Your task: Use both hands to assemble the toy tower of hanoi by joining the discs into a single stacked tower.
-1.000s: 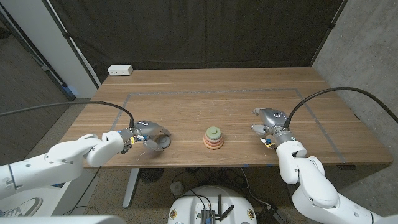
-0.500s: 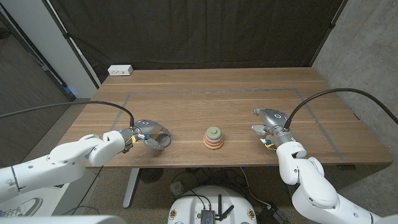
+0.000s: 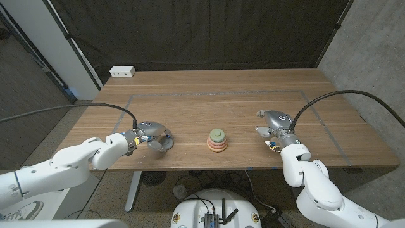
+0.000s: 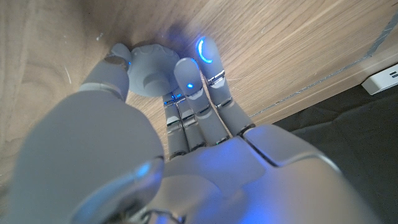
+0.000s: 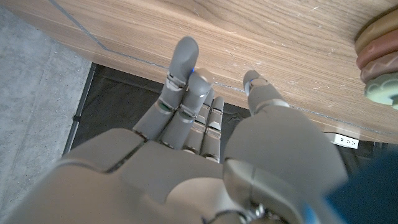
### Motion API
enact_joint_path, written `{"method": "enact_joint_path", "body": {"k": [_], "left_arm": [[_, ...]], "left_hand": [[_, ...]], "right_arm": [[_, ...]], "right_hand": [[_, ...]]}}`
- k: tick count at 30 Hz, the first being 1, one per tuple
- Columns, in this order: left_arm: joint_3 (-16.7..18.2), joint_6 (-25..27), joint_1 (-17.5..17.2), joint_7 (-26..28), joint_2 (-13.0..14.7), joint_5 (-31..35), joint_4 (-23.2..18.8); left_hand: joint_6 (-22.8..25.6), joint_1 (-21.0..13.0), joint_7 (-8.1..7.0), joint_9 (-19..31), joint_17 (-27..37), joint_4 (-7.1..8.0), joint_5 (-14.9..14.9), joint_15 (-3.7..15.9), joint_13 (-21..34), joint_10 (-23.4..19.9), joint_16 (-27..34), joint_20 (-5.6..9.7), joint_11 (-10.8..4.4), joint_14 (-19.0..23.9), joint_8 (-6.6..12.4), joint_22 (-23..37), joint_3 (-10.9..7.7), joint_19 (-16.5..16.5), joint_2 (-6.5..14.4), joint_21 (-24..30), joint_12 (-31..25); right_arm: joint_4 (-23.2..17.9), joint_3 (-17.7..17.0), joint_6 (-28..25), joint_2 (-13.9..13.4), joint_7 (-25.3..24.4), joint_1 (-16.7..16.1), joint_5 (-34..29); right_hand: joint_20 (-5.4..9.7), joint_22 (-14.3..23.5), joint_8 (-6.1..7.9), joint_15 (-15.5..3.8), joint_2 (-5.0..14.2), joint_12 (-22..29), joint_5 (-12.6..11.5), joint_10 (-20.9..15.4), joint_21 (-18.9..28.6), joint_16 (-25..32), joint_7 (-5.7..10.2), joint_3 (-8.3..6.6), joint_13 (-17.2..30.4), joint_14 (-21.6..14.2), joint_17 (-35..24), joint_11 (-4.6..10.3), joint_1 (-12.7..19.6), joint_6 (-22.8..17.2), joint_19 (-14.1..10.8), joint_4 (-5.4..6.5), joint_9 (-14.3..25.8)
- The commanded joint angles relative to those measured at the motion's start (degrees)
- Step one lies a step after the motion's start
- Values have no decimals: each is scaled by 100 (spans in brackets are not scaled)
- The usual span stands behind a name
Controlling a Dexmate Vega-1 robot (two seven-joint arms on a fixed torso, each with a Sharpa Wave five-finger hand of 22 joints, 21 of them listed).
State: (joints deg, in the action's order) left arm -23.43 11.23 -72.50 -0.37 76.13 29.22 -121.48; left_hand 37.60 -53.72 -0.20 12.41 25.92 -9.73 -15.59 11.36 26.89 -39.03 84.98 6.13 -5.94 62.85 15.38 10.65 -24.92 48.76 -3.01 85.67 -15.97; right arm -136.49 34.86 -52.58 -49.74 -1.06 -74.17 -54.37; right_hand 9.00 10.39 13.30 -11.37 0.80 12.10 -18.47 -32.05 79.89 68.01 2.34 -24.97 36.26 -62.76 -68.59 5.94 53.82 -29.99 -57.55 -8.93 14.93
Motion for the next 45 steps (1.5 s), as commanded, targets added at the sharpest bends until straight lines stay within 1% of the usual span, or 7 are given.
{"method": "enact_joint_path", "body": {"k": [1, 11, 24, 29, 34, 37, 45], "left_arm": [[109, 117, -18, -32, 39, -12, -149], [364, 452, -156, -118, 281, -153, -495], [595, 484, -123, -228, 424, -506, -686], [791, 425, -236, -78, 492, -798, -721], [964, 463, -289, -106, 622, -1006, -815], [1207, 503, -421, -48, 780, -1228, -905], [1513, 564, -527, -90, 985, -1476, -1030]], "left_hand": [[80, -59, 7, 26, 51, 2, -64, 116, 72, -285, 34, 585, -179, 51, -1, 14, -53, 82, 86, 56, 2], [91, -77, 10, 44, 108, 15, -89, 116, 141, -314, 17, 581, -186, 29, -32, 10, -77, 72, 101, 74, 36], [164, -88, 28, 64, 209, 19, -121, 115, 232, -427, 45, 582, -212, 96, -58, 6, -105, 94, 130, 107, 56], [233, -101, 19, 70, 236, 13, -138, 116, 257, -496, 40, 584, -232, 102, -49, 5, -122, 112, 136, 119, 50], [283, -121, 7, 74, 290, 5, -154, 115, 274, -523, 67, 588, -238, 137, -44, 5, -139, 133, 142, 131, 60], [295, -132, 0, 77, 315, 2, -163, 115, 279, -556, 75, 589, -238, 148, -48, 5, -148, 141, 143, 136, 61], [350, -140, -5, 83, 374, 4, -182, 115, 299, -616, 100, 588, -267, 191, -46, 6, -161, 170, 142, 151, 64]], "right_arm": [[-42, 95, -76, -44, 13, 94, -34], [-66, 99, -94, -33, -104, 59, -56], [-102, 166, -194, 9, -72, 61, -177], [-92, 200, -196, 44, -63, 71, -209], [-89, 213, -217, 71, -36, 81, -241], [-84, 226, -245, 104, -15, 92, -264], [-67, 232, -262, 144, -6, 98, -280]], "right_hand": [[347, 16, 3, -129, 7, -7, -57, -67, 35, -14, -7, 7, 22, -34, -15, 6, -6, -49, 21, 8, 1], [346, 16, 7, -130, 11, -13, -66, -79, 37, -4, -20, 6, 15, -51, -35, -7, -18, -65, 21, 0, 1], [347, 15, 8, -130, 16, -12, -77, -92, 40, -30, -17, 2, 24, -29, -20, 2, -34, -78, 19, -6, 1], [346, 15, 6, -130, 17, -19, -82, -97, 42, -33, -26, 1, 17, -29, -21, -5, -41, -80, 18, -10, 2], [347, 14, 1, -130, 18, -19, -87, -97, 39, -31, -35, -2, 23, -33, -25, 0, -44, -71, 23, -14, 2], [347, 14, 3, -131, 19, -22, -92, -102, 40, -12, -11, -3, 18, -58, -44, -5, -46, -79, 24, -17, 2], [346, 14, -3, -130, 24, -18, -99, -112, 41, -17, -35, -7, 29, -55, -44, -6, -56, -75, 24, -18, 2]]}}
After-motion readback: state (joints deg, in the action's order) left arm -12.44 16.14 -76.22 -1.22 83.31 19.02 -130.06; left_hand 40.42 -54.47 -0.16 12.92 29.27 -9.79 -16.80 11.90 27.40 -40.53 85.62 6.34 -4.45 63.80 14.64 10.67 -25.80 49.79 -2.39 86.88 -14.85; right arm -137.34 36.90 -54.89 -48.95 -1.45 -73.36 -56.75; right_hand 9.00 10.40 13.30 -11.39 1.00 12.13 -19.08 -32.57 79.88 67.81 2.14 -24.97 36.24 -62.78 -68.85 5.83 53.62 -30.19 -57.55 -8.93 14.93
